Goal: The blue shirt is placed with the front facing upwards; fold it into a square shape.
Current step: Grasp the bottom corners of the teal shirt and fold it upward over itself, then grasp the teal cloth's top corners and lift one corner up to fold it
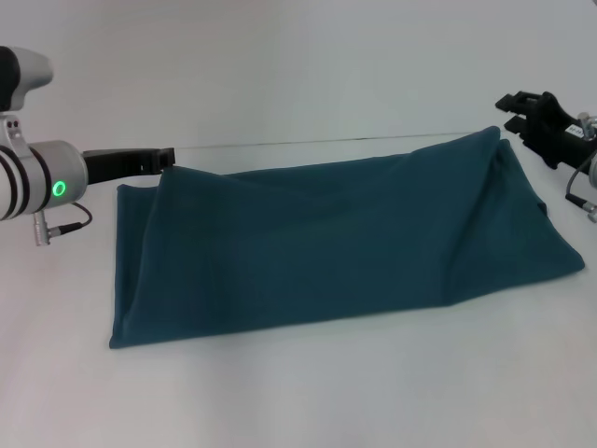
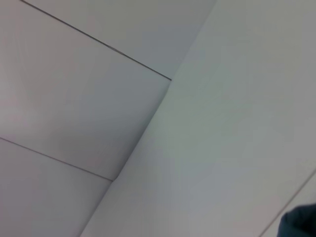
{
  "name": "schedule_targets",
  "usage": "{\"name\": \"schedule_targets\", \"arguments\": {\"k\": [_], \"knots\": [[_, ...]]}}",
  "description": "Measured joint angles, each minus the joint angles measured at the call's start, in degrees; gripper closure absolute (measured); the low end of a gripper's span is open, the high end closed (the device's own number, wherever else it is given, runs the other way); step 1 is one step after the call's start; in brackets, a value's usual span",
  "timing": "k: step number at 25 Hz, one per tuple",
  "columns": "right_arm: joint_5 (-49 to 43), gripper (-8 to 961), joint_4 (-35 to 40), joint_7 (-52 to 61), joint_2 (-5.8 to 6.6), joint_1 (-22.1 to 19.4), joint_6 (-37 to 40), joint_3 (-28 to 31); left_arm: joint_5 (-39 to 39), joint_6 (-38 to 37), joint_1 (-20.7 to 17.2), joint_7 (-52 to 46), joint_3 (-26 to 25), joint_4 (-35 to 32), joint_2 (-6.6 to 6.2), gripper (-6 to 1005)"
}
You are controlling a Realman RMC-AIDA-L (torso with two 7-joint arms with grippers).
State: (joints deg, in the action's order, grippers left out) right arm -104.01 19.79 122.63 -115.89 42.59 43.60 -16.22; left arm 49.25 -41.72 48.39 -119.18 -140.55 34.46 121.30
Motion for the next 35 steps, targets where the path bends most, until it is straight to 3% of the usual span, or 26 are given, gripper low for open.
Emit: {"name": "schedule_targets", "arguments": {"k": [5, 10, 13, 15, 17, 19, 24, 29, 35], "knots": [[-0.18, 543, 0.32, -0.49, 1.68, -0.48, 0.22, -0.41, 0.1, 0.86, -0.94, -0.28, -0.28, 0.68, -0.42, 677], [-1.6, 435, 3.8, -7.29, 2.57, -2.14, 2.16, -5.98, 0.0, -2.9, -4.82, -1.55, 0.0, 6.32, 0.09, 571], [-1.38, 357, 6.95, -12.43, 1.85, -4.06, 5.63, -7.32, -0.32, -9.81, -8.19, -4.63, 1.36, 12.38, 0.57, 507], [-1.27, 300, 9.39, -13.67, 0.63, -5.73, 7.24, -7.39, -0.45, -13.54, -11.21, -6.14, 3.27, 17.35, 1.43, 464], [-1.12, 244, 10.21, -13.68, 0.16, -6.76, 7.72, -7.35, -0.68, -16.04, -13.76, -8.27, 5.95, 21.6, 2.18, 421], [-1.06, 244, 10.15, -13.69, 0.01, -7.55, 8.16, -7.35, -2.19, -19.08, -15.02, -13.37, 8.76, 23.9, 1.55, 377], [-1.27, 243, 9.95, -13.71, -0.09, -8.63, 9.73, -7.4, -8.35, -24.43, -12.97, -24.24, 11.21, 22.58, -1.43, 268], [-1.38, 243, 9.87, -13.72, -0.29, -9.0, 10.24, -7.62, -15.18, -24.42, -8.92, -29.25, 11.03, 17.61, -2.5, 117], [-1.43, 243, 9.87, -13.42, -0.38, -9.26, 10.41, -8.24, -19.38, -20.41, -6.11, -30.35, 11.17, 12.39, -2.69, 117]]}}
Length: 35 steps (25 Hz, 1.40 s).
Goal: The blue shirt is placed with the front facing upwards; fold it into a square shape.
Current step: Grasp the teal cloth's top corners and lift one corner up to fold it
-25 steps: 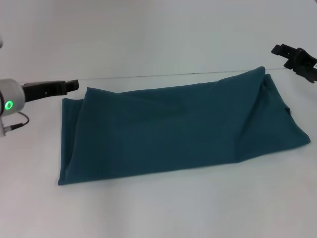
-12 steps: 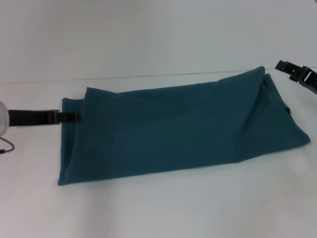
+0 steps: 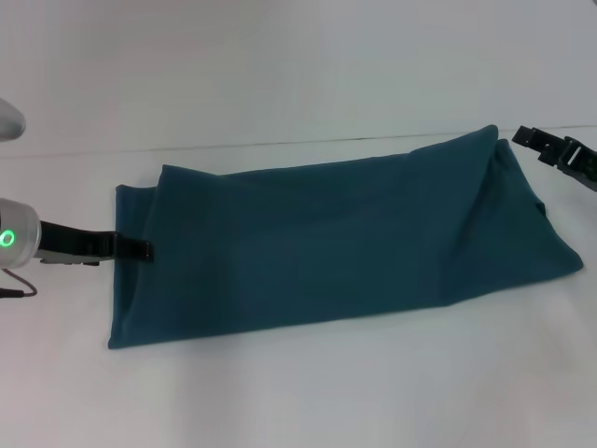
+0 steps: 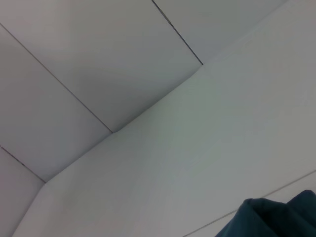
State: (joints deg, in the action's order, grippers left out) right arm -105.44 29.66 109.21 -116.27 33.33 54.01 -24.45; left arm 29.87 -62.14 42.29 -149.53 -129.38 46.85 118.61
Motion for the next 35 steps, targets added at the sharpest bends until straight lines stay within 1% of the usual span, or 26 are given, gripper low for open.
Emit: {"name": "schedule_targets", "arguments": {"k": [3, 6, 8, 13, 16, 18, 30, 35], "knots": [[-0.02, 243, 0.0, 0.15, 0.0, -0.04, 0.04, -0.26, -1.48, 1.84, 0.84, 0.01, 0.04, -1.74, 0.11, 117], [-0.03, 244, 0.0, 0.26, 0.0, -0.1, 0.05, -0.67, -2.01, 3.69, 2.68, 0.33, 0.07, -6.6, -0.79, 116], [-0.03, 244, 0.02, 0.27, 0.0, -0.11, 0.04, -0.82, -1.97, 4.24, 3.37, 0.41, -0.14, -8.44, -1.29, 116], [-0.02, 244, 0.04, 0.29, -0.02, -0.07, 0.05, -0.86, -1.31, 3.9, 2.84, 0.46, -1.67, -7.27, -1.45, 116], [0.01, 244, 0.05, 0.3, -0.08, -0.04, 0.04, -0.86, -0.64, 3.61, 2.91, 1.46, -2.77, -8.0, -1.65, 116], [-0.01, 244, 0.05, 0.3, -0.09, -0.01, -0.03, -0.86, -0.42, 3.82, 3.14, 1.84, -2.82, -8.9, -1.82, 116], [-0.03, 243, -0.01, 0.31, -0.09, 0.36, -0.68, -1.44, -0.7, 7.21, 4.77, 2.64, -2.4, -13.37, -1.84, 119], [-0.03, 243, -0.05, 0.3, -0.09, 0.43, -0.76, -1.47, -0.87, 7.59, 5.06, 2.7, -2.26, -13.79, -1.64, 120]]}}
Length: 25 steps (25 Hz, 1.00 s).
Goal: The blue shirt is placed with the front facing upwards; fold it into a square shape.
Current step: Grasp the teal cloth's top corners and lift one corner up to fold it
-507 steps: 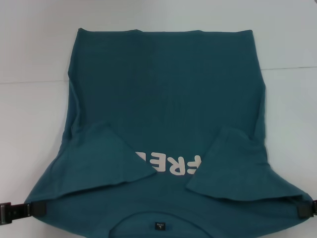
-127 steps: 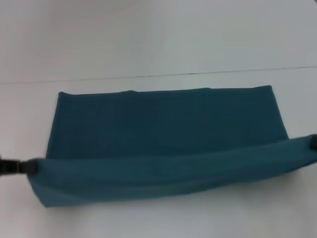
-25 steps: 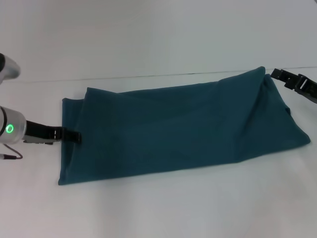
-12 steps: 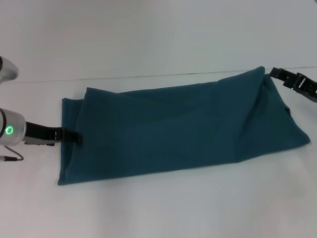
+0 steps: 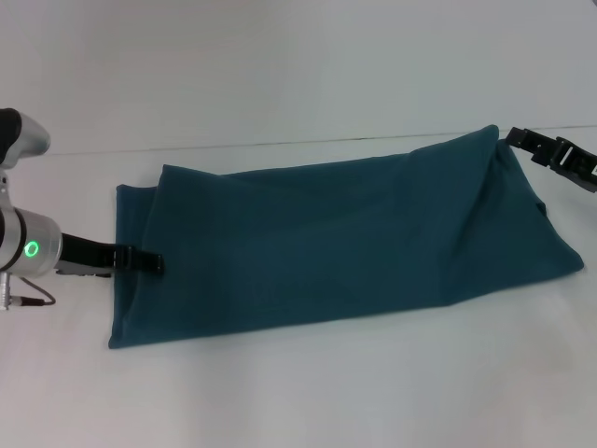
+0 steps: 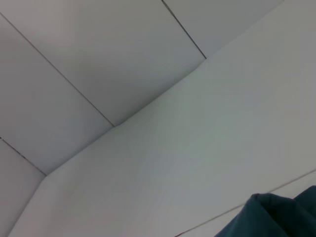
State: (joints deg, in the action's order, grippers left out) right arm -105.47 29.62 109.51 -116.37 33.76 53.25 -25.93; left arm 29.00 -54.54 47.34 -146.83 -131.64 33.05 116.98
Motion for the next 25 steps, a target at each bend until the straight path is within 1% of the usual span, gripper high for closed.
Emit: {"name": "schedule_targets", "arguments": {"k": [6, 11, 17, 19, 25], "knots": [[0.0, 244, 0.0, 0.0, 0.0, 0.1, -0.23, 0.0, -0.12, 0.46, 0.17, 0.67, 0.13, -0.62, 0.23, 121], [0.0, 244, -0.04, 0.0, 0.0, 0.09, -0.26, 0.0, 0.27, -0.31, 0.33, 3.42, 0.18, 0.06, 1.39, 122], [-0.06, 243, -0.76, 0.09, 0.04, 0.07, -0.27, 0.0, 0.06, -0.55, 0.76, 4.29, 0.16, 0.68, 1.8, 204], [-0.07, 244, -0.77, 0.12, 0.06, 0.07, -0.27, -0.08, 0.15, -0.54, 0.53, 4.15, 0.1, 1.35, 1.85, 420], [-0.09, 244, -0.79, 0.88, 0.06, 0.07, -0.23, -1.09, 0.18, -0.13, 0.22, 4.32, -0.17, 1.81, 2.18, 666]]}}
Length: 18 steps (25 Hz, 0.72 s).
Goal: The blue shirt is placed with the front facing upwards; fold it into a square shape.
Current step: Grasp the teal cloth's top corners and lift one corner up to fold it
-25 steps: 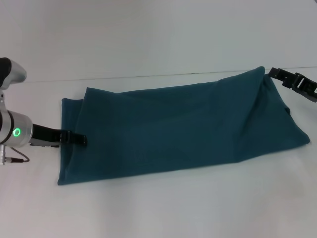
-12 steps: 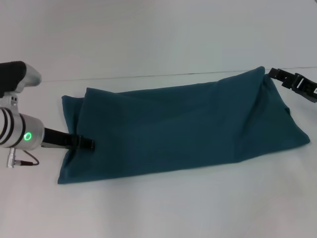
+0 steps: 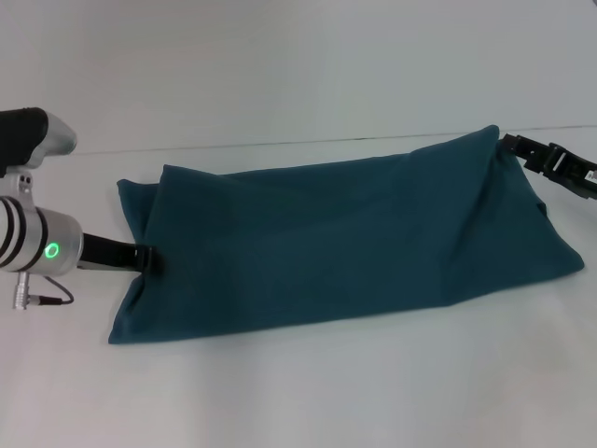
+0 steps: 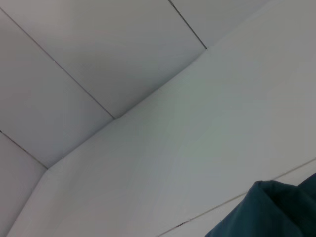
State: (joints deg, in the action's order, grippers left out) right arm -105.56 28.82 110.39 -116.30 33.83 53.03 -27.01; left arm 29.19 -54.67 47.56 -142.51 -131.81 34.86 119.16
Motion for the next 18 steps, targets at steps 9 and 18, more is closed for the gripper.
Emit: {"name": "schedule_targets", "arguments": {"k": [9, 18], "knots": [[0.21, 244, 0.43, -0.18, -0.07, -0.38, 0.93, -0.14, 0.69, -1.58, -0.92, 0.14, -0.06, 2.29, 0.36, 922], [0.47, 243, 0.68, -2.42, -0.51, -0.41, 1.23, -0.03, 3.38, -5.51, -3.46, 0.8, -0.25, 9.06, 1.48, 973]]}}
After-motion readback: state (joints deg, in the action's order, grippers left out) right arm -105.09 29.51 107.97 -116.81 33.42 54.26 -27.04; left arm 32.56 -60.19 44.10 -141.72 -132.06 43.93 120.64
